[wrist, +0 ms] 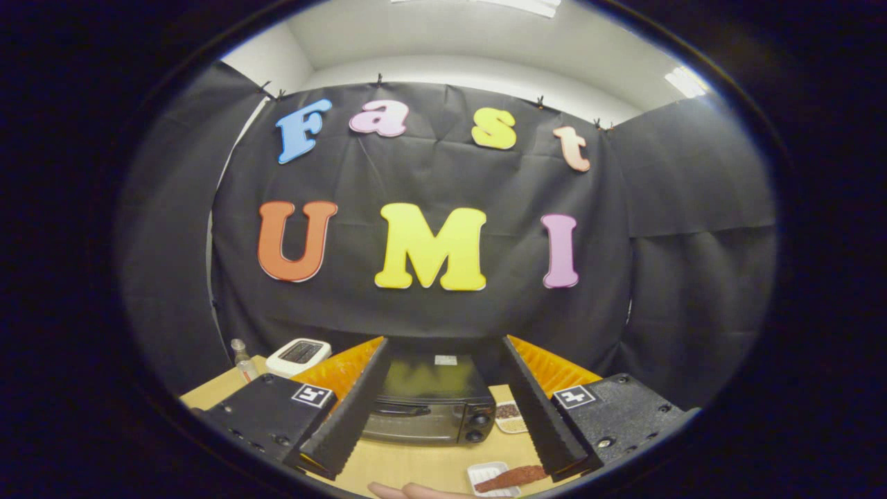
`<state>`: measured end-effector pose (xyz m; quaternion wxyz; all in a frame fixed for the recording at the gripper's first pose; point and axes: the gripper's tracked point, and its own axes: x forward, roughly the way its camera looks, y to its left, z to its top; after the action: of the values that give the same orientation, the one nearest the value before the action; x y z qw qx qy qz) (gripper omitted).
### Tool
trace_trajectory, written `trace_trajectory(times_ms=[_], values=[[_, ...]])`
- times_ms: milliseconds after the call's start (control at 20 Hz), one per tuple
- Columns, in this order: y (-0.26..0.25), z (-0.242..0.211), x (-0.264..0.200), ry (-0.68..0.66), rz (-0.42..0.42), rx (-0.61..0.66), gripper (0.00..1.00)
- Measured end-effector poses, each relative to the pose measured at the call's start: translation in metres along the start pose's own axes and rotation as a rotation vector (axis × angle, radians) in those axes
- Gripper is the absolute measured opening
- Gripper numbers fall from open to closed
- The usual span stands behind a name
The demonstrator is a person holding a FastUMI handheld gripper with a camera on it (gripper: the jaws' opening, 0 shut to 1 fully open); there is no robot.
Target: Open the toaster oven, put the food inside, and close the toaster oven door.
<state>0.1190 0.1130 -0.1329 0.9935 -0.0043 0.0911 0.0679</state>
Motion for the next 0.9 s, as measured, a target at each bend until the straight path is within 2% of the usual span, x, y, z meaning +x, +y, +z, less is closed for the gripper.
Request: trace_trajectory(times_ms=[300, 450, 600, 900], values=[[0.044, -0.085, 0.084, 0.216, 0.061, 0.02, 1.0], [0.051, -0.119, 0.111, 0.299, 0.036, 0.005, 1.0], [0.052, -0.149, 0.118, 0.403, 0.035, 0.057, 1.0], [0.059, -0.152, 0.119, 0.435, 0.04, 0.055, 0.99]])
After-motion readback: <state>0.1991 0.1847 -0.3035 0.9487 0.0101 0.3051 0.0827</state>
